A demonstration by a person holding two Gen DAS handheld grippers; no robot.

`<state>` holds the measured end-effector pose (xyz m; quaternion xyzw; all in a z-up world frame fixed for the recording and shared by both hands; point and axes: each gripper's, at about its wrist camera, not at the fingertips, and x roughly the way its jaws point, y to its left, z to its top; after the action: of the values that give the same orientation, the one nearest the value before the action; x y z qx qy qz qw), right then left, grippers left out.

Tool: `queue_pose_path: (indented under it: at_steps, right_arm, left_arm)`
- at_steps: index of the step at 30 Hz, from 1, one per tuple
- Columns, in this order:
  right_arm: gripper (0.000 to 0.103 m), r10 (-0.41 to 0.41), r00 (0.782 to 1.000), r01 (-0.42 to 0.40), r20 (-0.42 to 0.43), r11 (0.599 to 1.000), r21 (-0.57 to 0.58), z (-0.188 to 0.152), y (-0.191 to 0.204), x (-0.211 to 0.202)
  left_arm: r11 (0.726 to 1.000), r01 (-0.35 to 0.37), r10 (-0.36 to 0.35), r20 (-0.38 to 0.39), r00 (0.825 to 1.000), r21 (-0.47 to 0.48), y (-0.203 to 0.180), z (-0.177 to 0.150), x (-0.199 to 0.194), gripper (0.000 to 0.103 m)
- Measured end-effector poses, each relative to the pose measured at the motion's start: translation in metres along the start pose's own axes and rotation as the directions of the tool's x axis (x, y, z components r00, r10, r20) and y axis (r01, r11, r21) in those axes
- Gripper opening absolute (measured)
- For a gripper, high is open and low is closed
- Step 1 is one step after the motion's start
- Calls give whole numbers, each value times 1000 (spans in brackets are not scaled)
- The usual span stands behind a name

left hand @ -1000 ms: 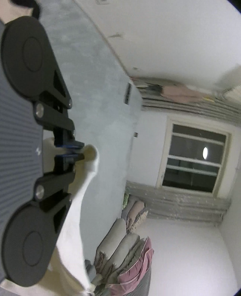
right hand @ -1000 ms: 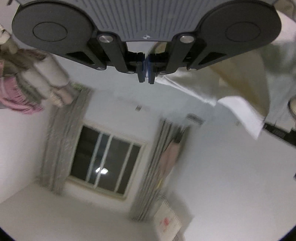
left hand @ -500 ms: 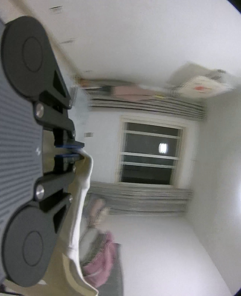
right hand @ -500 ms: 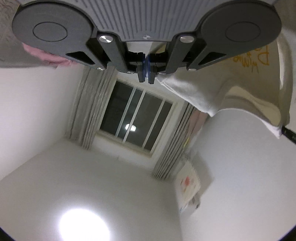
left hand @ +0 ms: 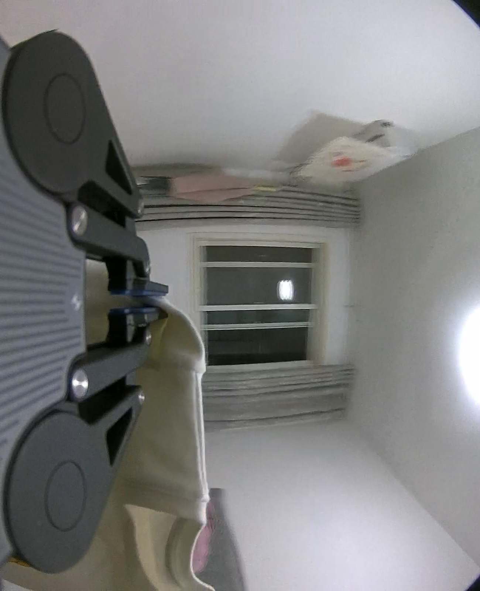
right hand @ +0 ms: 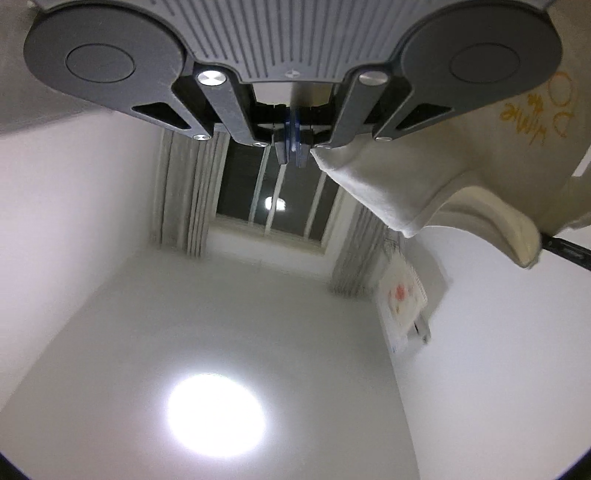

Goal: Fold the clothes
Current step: 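Grasp the shirt with the right gripper while the left gripper grasps another edge, then lift and shake the shirt out with both grippers, then lay it flat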

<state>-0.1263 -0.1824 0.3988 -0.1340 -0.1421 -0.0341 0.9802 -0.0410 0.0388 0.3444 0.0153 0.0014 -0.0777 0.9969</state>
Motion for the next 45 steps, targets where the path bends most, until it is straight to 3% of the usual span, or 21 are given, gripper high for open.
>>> queue_pose_path:
  at_steps: [3, 5, 6, 8, 11, 13, 14, 16, 19, 21, 25, 27, 30, 32, 33, 34, 35, 38, 40, 43, 45]
  right_arm:
    - [1, -21, 988, 18, -156, 1000, -23, -50, 6, 55]
    - [1, -21, 959, 12, -281, 999, -35, -95, 13, 106]
    - [1, -17, 938, 4, -346, 999, -38, -120, 16, 133]
    - [1, -48, 878, -6, -477, 994, -111, -176, 36, 193]
    - [1, -124, 747, -15, -653, 979, -204, -274, 79, 277]
    - [2, -184, 660, 32, -728, 976, -217, -318, 95, 298]
    - [2, -169, 648, 33, -743, 980, -194, -331, 101, 294]
    - [5, -69, 665, -19, -744, 994, -110, -332, 108, 276]
    - [6, 22, 633, -73, -774, 997, -31, -334, 115, 234]
    - [14, 88, 609, -103, -788, 994, 32, -318, 113, 201]
    - [50, 231, 552, -175, -802, 972, 159, -280, 107, 132]
    - [51, 290, 521, -202, -803, 956, 214, -265, 105, 98]
    - [52, 264, 497, -196, -827, 962, 190, -270, 109, 59]
    - [52, 239, 473, -180, -848, 968, 172, -280, 110, 55]
    - [52, 235, 458, -178, -857, 969, 170, -284, 111, 55]
    - [51, 241, 443, -189, -863, 967, 173, -290, 113, 56]
    - [48, 249, 434, -206, -866, 963, 174, -295, 116, 58]
    - [11, 263, 429, -246, -864, 955, 168, -298, 118, 66]
    - [3, 241, 449, -270, -861, 955, 126, -289, 113, 68]
    - [2, 170, 519, -259, -838, 965, 35, -270, 97, 70]
    - [2, 96, 569, -217, -817, 975, -37, -258, 82, 76]
  left_arm:
    - [1000, 6, -3, -171, 985, 19, 1, -41, 81, 4]
    - [998, -5, 23, -304, 952, 60, 1, -85, 150, 5]
    - [997, -15, 42, -384, 922, 74, 1, -114, 189, 5]
    - [996, -46, 81, -542, 836, 78, 6, -175, 264, 8]
    - [979, -161, 204, -685, 700, 127, 32, -249, 331, 9]
    - [979, -175, 201, -675, 710, 106, 44, -266, 331, 12]
    - [985, -161, 165, -675, 719, 70, 51, -262, 327, 22]
    - [989, -147, 127, -679, 723, 28, 62, -261, 303, 29]
    - [994, -110, 67, -675, 735, -22, 72, -254, 255, 33]
    - [996, -82, 42, -679, 733, -27, 69, -254, 218, 48]
    - [999, -41, 15, -728, 685, -18, 62, -270, 146, 54]
    - [998, -60, 30, -747, 665, -13, 68, -281, 131, 58]
    - [996, -81, 72, -763, 642, 25, 69, -298, 128, 71]
    - [997, -70, 70, -775, 628, 33, 62, -308, 131, 62]
    - [998, -65, 59, -782, 620, 23, 59, -312, 134, 43]
    - [999, -32, 36, -776, 630, 20, 53, -315, 134, 31]
    - [999, -18, 35, -771, 636, 30, 50, -312, 134, 9]
    - [998, 6, 44, -751, 658, 64, 45, -299, 134, 3]
    - [997, -23, 69, -731, 679, 73, 59, -285, 136, 3]
    - [985, -138, 172, -701, 692, 105, 96, -259, 142, 3]
    - [962, -229, 266, -679, 685, 146, 125, -241, 153, 3]
